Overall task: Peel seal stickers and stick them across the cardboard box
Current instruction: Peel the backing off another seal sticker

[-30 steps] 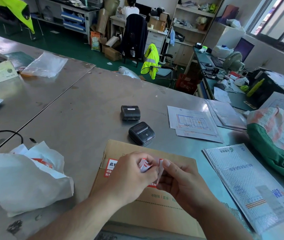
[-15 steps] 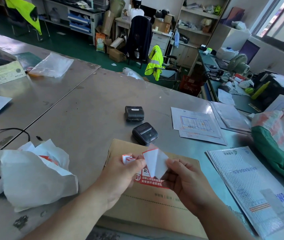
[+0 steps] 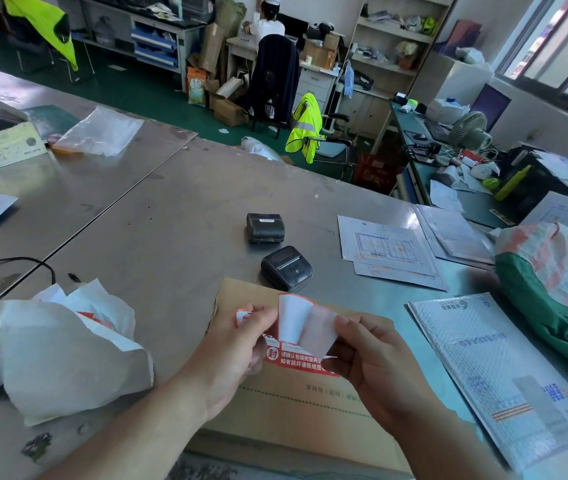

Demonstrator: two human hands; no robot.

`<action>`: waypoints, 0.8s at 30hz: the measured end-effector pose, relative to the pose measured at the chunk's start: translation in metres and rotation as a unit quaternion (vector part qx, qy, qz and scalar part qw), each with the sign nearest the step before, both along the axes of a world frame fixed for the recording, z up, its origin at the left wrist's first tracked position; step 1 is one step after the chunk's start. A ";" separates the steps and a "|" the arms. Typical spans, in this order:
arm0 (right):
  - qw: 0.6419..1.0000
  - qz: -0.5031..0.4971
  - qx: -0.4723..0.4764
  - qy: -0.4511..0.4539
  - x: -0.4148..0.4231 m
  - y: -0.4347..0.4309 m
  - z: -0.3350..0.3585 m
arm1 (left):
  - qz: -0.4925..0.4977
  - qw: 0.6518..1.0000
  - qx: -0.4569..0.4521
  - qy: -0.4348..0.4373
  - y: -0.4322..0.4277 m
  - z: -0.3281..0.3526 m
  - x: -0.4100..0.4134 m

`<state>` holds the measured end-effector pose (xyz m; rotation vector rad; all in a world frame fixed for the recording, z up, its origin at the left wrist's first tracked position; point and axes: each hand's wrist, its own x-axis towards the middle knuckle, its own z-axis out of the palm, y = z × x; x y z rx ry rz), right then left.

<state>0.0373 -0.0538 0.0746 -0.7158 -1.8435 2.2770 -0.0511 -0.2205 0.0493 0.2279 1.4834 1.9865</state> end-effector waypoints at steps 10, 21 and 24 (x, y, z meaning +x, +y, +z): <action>1.000 0.018 -0.005 -0.011 0.007 -0.007 0.004 | -0.002 0.988 -0.115 0.106 0.003 -0.001 0.003; 0.998 -0.039 -0.041 -0.030 0.015 0.003 0.005 | 0.096 0.992 0.012 -0.083 -0.011 0.002 -0.007; 0.995 -0.080 -0.058 -0.028 0.015 0.009 0.005 | 0.121 0.987 0.032 -0.097 -0.016 0.003 -0.012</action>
